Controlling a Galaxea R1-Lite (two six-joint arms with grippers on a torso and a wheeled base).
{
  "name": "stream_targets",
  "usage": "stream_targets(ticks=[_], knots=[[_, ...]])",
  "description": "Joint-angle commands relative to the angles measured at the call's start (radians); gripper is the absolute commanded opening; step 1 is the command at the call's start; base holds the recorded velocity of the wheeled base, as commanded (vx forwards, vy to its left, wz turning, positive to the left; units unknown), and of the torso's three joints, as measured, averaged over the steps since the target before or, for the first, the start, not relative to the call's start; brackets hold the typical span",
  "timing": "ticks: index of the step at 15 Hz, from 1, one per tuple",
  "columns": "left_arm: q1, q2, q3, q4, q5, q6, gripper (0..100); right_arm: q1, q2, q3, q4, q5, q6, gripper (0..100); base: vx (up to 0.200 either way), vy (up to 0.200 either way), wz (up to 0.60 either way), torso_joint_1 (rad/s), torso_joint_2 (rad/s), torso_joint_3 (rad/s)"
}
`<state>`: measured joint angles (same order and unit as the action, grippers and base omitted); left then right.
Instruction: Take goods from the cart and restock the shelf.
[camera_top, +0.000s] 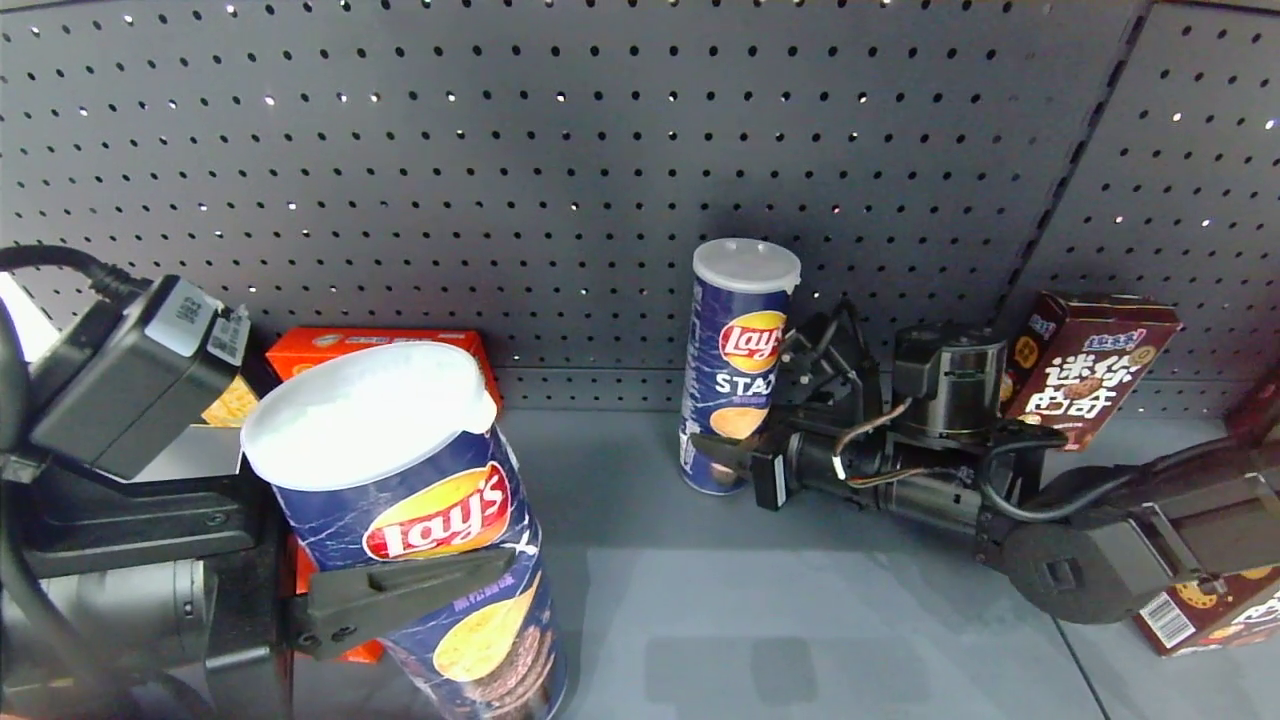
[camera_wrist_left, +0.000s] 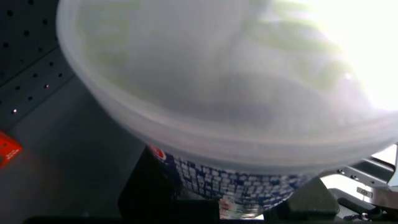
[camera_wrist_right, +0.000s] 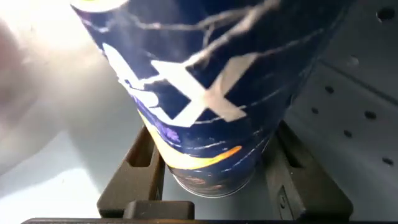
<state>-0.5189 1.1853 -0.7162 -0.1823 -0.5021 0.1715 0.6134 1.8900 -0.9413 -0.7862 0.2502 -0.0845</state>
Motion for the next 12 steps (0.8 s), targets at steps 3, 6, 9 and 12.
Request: stream_targets(ticks=[3,6,9,12], knots=[[-0.001,0.000,-0.002,0.000,-0.003,0.000,0,0.028,-0.135,0.075,0.004,-0.020,-0.003,0,0.000,0.000,0.00,0.000,0.00,0.000],[-0.001,0.000,-0.009,0.000,-0.003,0.000,0,0.078,-0.224,0.139,0.007,-0.043,-0.003,0,0.000,0.000,0.00,0.000,0.00,0.000],[-0.001,0.000,-0.009,0.000,-0.001,0.000,0,0.149,-0.295,0.205,0.005,-0.115,-0.003,0,0.000,0.000,0.00,0.000,0.00,0.000],[-0.001,0.000,-0.011,0.000,0.004,0.000,0,0.207,-0.328,0.279,0.001,-0.164,-0.001,0,0.000,0.000,0.00,0.000,0.00,0.000]])
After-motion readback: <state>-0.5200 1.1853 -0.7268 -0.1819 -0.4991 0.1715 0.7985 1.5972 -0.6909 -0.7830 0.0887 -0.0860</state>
